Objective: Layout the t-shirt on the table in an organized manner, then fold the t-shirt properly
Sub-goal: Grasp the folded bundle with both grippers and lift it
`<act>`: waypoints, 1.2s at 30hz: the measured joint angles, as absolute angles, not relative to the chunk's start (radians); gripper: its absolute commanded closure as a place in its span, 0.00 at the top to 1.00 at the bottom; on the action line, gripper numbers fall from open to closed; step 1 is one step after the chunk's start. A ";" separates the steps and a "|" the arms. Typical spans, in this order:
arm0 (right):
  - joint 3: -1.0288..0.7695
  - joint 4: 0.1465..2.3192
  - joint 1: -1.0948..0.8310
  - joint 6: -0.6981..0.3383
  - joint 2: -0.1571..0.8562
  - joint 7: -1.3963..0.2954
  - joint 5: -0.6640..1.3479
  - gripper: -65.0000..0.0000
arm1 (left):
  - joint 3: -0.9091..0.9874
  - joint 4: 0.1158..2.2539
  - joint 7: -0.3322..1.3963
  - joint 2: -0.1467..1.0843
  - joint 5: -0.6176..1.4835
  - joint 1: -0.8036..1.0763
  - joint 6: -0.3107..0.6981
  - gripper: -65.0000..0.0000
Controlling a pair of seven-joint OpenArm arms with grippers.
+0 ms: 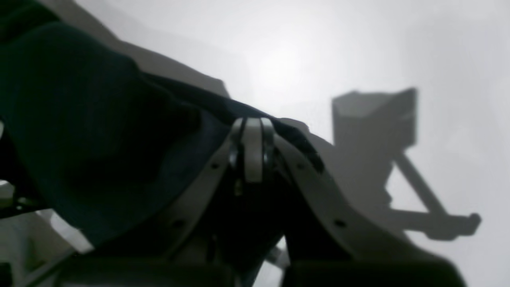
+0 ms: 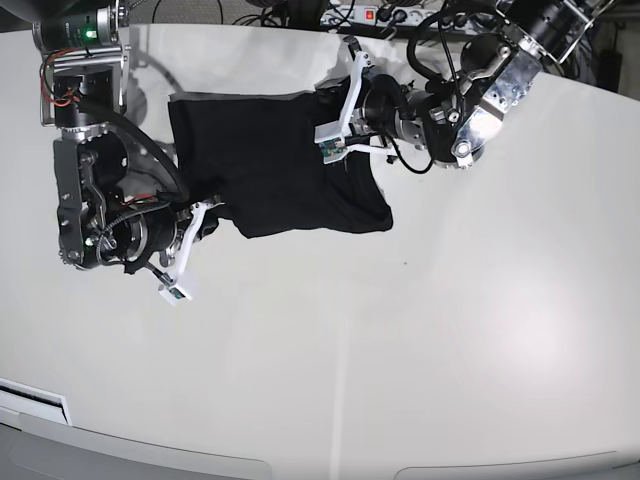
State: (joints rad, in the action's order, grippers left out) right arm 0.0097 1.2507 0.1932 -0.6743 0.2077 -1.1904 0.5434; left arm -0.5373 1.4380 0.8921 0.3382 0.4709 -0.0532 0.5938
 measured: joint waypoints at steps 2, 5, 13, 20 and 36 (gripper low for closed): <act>0.010 1.251 0.181 -0.674 0.219 -1.236 0.560 0.00 | -0.538 1.428 0.875 0.335 0.435 -0.067 0.577 0.00; 0.009 1.253 0.171 -0.670 0.238 -1.296 0.623 0.00 | -0.540 1.429 0.847 0.335 0.371 -0.102 0.517 0.00; 0.011 1.420 0.010 -0.655 0.238 -1.356 0.738 0.00 | -0.539 1.322 0.694 0.344 0.255 -0.220 0.443 0.00; -0.005 1.636 -0.098 -0.605 0.238 -1.264 0.711 0.00 | -0.520 1.217 0.802 0.331 0.247 -0.358 0.427 0.00; -0.037 1.599 -0.170 -0.321 0.207 -1.046 0.485 0.00 | -0.018 1.315 1.063 0.335 0.759 -0.331 0.596 0.00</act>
